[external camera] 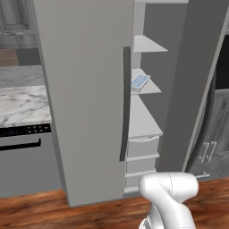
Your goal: The ice cube tray has been filled with water. Take the tray and place it in the freezer to make ice. Close the freezer door after placing the tray.
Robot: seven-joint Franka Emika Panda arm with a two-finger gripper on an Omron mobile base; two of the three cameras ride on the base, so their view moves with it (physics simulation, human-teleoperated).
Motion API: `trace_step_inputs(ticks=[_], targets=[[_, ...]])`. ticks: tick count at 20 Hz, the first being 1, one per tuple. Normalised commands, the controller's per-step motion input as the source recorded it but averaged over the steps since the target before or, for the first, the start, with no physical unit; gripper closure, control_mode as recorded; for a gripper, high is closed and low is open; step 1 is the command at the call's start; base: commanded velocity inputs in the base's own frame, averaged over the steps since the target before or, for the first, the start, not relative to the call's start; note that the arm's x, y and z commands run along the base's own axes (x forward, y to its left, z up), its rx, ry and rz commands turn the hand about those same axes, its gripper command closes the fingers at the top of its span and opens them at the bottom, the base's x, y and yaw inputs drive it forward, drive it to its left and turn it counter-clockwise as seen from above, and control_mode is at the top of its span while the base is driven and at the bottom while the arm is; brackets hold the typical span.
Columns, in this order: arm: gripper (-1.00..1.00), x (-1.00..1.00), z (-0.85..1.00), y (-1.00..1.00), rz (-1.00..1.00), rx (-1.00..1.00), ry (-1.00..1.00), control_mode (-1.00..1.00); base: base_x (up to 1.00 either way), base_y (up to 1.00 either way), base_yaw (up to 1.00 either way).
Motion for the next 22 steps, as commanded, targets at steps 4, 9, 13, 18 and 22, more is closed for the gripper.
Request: trace_step_inputs(ticks=[4,9,13,18,22], targets=[[-1.0,0.45,-0.34,-0.22,0.0,0.0,-0.09,-1.0,0.0,0.0,0.0],[-1.0,0.7,-0.52,-0.01,0.0,0.0,-0.06,-1.0,0.0,0.0,0.0],[-1.0,0.65,-0.45,0.0,0.0,0.01,-0.04,-1.0,0.0,0.0,0.0],[-1.0,0.21,-0.21,-0.08,0.0,0.02,0.0,-1.0,0.0,0.0,0.0],[-1.0,-0.14,0.0,-0.36,0.0,0.02,-0.04,-1.0,0.0,0.0,0.0]])
